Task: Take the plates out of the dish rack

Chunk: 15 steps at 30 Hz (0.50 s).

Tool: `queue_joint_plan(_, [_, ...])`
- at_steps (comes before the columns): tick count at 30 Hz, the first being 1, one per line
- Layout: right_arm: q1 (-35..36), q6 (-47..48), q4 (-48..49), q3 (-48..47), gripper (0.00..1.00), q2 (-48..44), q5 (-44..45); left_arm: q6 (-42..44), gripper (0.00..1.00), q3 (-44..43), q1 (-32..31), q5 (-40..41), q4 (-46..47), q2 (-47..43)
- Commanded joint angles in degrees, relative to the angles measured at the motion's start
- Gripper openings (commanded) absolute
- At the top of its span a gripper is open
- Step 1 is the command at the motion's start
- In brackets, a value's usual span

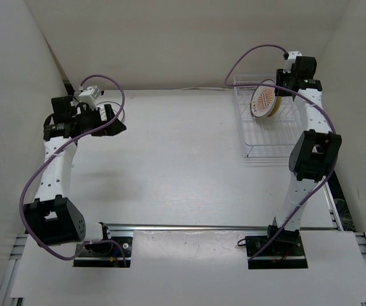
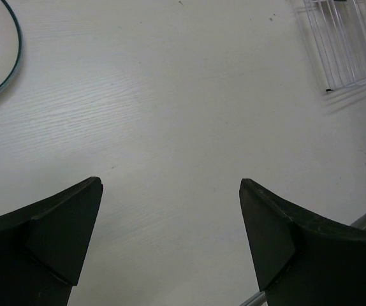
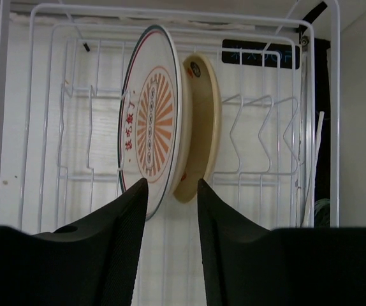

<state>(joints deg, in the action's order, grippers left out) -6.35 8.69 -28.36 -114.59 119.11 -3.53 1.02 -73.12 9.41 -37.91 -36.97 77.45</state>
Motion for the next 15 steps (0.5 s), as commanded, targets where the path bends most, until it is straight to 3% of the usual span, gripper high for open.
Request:
queue_joint_plan(1, [0.2, 1.0, 3.7, -3.8, 0.41, 2.1, 1.2, 1.8, 1.00, 0.9, 0.3, -5.3, -1.1, -0.7])
queue_joint_plan(15, [0.7, 1.5, 4.3, -8.9, 0.38, 8.9, 1.7, 2.9, 1.00, 0.3, 0.3, -7.1, -2.1, 0.9])
